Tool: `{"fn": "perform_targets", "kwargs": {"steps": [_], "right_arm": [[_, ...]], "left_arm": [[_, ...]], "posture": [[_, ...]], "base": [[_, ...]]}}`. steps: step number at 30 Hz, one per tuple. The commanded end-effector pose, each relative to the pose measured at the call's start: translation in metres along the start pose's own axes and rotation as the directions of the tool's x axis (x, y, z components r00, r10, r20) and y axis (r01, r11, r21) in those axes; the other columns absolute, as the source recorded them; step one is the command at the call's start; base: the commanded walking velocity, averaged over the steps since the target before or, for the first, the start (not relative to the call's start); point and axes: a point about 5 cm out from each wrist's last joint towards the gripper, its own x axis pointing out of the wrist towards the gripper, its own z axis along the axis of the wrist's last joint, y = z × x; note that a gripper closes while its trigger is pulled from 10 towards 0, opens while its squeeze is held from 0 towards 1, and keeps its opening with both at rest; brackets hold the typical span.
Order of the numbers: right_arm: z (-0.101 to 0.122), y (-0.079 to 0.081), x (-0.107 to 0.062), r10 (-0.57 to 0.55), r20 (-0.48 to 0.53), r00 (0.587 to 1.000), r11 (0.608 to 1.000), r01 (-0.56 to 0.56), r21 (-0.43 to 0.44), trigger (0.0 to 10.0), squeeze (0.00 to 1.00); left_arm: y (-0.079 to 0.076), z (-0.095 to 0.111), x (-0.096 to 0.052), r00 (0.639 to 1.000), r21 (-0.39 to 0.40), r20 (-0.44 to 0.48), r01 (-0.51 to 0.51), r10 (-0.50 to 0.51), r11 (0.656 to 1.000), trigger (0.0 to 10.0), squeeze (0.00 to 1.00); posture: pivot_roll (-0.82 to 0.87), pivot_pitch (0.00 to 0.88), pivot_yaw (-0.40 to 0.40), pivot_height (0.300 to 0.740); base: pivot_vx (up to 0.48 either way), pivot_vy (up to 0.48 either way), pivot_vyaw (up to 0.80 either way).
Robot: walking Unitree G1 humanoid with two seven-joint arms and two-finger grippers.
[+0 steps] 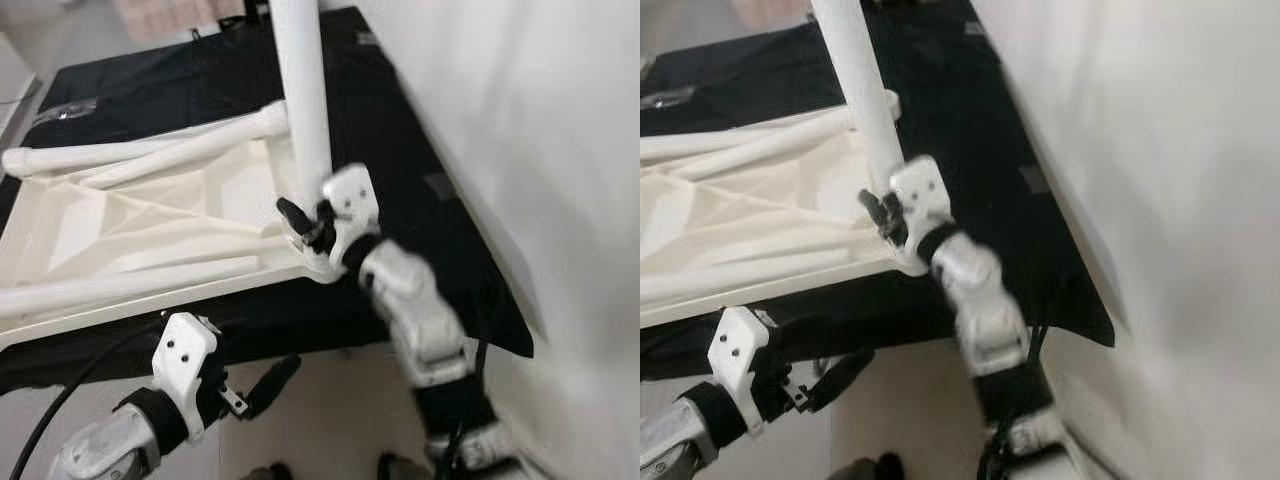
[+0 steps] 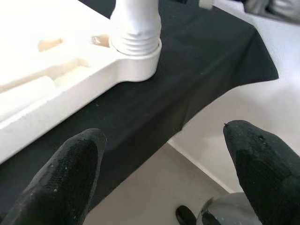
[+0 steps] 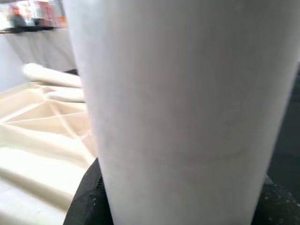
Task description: Building children table
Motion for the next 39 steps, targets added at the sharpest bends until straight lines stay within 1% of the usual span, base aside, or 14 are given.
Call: {"fn": "perform_targets", "kwargs": {"steps": [1, 10, 13, 14, 17, 20, 23, 25, 26, 27, 28, 33, 34, 39], "right_arm": [[-0.069, 0.009, -0.011, 0.002, -0.343, 0.939, 0.997, 0.023, 0.069, 10.0, 0.00], [-0.067, 0.008, -0.004, -0.028, -0.353, 0.935, 0.994, 0.062, 0.087, 10.0, 0.00], [-0.060, 0.011, -0.005, 0.003, -0.333, 0.943, 0.989, 0.046, 0.139, 10.0, 0.00], [-0.055, 0.011, -0.003, 0.014, -0.309, 0.951, 0.988, 0.034, 0.151, 10.0, 1.00], [-0.030, 0.004, 0.009, 0.121, -0.140, 0.983, 0.967, -0.085, 0.241, 10.0, 1.00], [-0.018, -0.001, 0.013, 0.187, -0.065, 0.980, 0.952, -0.165, 0.258, 10.0, 1.00], [0.001, -0.016, 0.018, 0.345, 0.019, 0.938, 0.919, -0.342, 0.194, 10.0, 1.00], [0.003, -0.019, 0.019, 0.367, 0.023, 0.930, 0.913, -0.365, 0.185, 10.0, 1.00], [0.005, -0.023, 0.020, 0.409, 0.026, 0.912, 0.901, -0.408, 0.150, 10.0, 0.38], [0.005, -0.023, 0.020, 0.409, 0.026, 0.912, 0.901, -0.408, 0.150, 10.0, 0.38], [0.009, -0.027, 0.020, 0.459, 0.033, 0.888, 0.881, -0.459, 0.115, 10.0, 0.00], [0.013, -0.035, 0.022, 0.571, 0.024, 0.820, 0.819, -0.572, 0.047, 10.0, 0.00], [0.012, -0.038, 0.026, 0.625, 0.004, 0.781, 0.781, -0.625, 0.008, 10.0, 0.00], [0.012, -0.040, 0.028, 0.666, -0.009, 0.746, 0.746, -0.666, 0.004, 10.0, 0.00]], "left_arm": [[0.001, -0.001, -0.001, 1.000, 0.014, -0.022, 0.002, -0.001, 1.000, 10.0, 0.00], [0.003, -0.001, 0.001, 1.000, 0.016, -0.018, 0.001, -0.001, 1.000, 10.0, 0.00], [0.004, 0.000, 0.001, 1.000, 0.016, -0.014, -0.005, 0.005, 1.000, 10.0, 0.00], [0.004, 0.000, 0.001, 1.000, 0.016, -0.014, -0.005, 0.005, 1.000, 10.0, 0.00], [0.004, 0.000, 0.002, 1.000, 0.012, -0.011, -0.004, 0.004, 1.000, 10.0, 0.00], [0.004, 0.000, 0.002, 1.000, 0.011, -0.010, -0.004, 0.004, 1.000, 10.0, 0.00], [0.005, 0.000, 0.003, 1.000, 0.009, -0.006, -0.005, 0.006, 1.000, 10.0, 0.00], [0.005, 0.000, 0.003, 1.000, 0.009, -0.005, -0.006, 0.006, 1.000, 10.0, 0.00], [0.005, 0.000, 0.003, 1.000, 0.008, -0.004, -0.006, 0.006, 1.000, 10.0, 0.00], [0.005, 0.000, 0.003, 1.000, 0.008, -0.004, -0.006, 0.006, 1.000, 10.0, 0.00], [0.005, 0.000, 0.004, 1.000, 0.007, -0.002, -0.007, 0.007, 1.000, 10.0, 0.00], [0.004, -0.001, 0.004, 1.000, 0.004, 0.000, -0.008, 0.008, 1.000, 10.0, 0.00], [0.004, -0.001, 0.005, 1.000, 0.002, 0.001, -0.006, 0.006, 1.000, 10.0, 0.00], [0.004, -0.002, 0.005, 1.000, 0.001, 0.000, -0.004, 0.004, 1.000, 10.0, 0.00]], "posture": [[0.00, 0.301, 0.088, 0.740], [-0.01, 0.299, 0.085, 0.740], [-0.01, 0.301, 0.086, 0.740], [-0.01, 0.301, 0.088, 0.740], [-0.01, 0.301, 0.089, 0.740], [-0.01, 0.300, 0.088, 0.740], [-0.01, 0.299, 0.084, 0.740], [-0.01, 0.299, 0.084, 0.740], [-0.01, 0.296, 0.081, 0.740], [-0.01, 0.296, 0.081, 0.740], [-0.01, 0.291, 0.080, 0.740], [-0.01, 0.288, 0.079, 0.740], [-0.01, 0.280, 0.080, 0.740], [-0.01, 0.274, 0.079, 0.740]], "base": [[0.000, 0.000, 0.00], [0.000, 0.000, 0.00], [0.000, 0.000, 0.00], [0.000, 0.000, 0.00], [0.000, 0.000, 0.00], [0.000, 0.000, 0.00], [0.000, 0.000, 0.00], [0.000, 0.000, 0.00], [0.000, 0.000, 0.00], [0.000, 0.000, 0.00], [0.000, 0.000, 0.00], [0.000, 0.000, 0.00], [0.000, 0.000, 0.00], [0.000, 0.000, 0.00]]}}
